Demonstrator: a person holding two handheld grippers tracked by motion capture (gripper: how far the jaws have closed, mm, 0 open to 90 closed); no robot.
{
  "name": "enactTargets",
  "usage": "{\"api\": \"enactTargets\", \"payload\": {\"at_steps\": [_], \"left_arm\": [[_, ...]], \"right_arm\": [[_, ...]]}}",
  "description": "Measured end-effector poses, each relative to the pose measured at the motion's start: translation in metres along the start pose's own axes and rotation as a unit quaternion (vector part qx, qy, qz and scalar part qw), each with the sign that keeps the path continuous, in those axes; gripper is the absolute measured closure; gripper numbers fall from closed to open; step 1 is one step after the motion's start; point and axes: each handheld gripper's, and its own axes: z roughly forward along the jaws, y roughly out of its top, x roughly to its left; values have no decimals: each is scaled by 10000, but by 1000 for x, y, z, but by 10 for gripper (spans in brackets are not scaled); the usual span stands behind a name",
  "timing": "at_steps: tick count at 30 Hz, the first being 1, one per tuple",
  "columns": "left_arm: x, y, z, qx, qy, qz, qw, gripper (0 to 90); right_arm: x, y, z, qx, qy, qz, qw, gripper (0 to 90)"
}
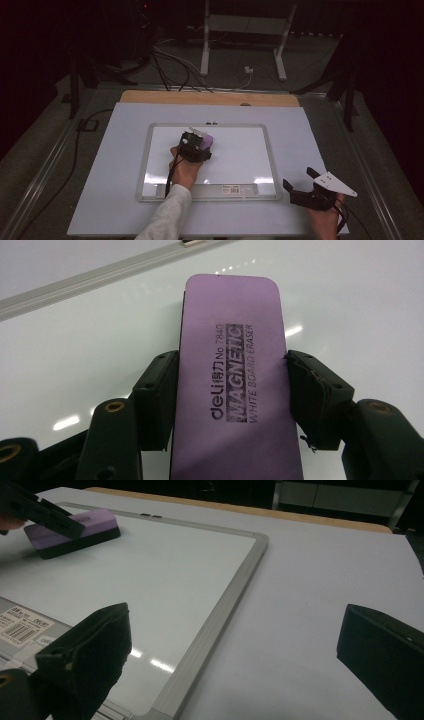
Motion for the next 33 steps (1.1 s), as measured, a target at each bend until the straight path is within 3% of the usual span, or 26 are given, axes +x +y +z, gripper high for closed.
{"api": "enactTargets", "payload": {"at_steps": [10, 18, 25, 33], "left_arm": [[20, -6, -19, -211, -56, -185, 9996, 420], [41, -18, -30, -232, 41, -360, 9991, 419], [58, -38, -40, -150, 169, -482, 9986, 419], [66, -66, -49, -47, 272, -582, 9979, 418]], "right_arm": [[0, 0, 0, 10, 2, -1, 10000, 12], [0, -1, -1, 4, -8, 10, 10000, 12], [0, 0, -2, 0, -10, 22, 10000, 13], [1, -1, -1, 21, -1, 3, 10000, 13]]}}
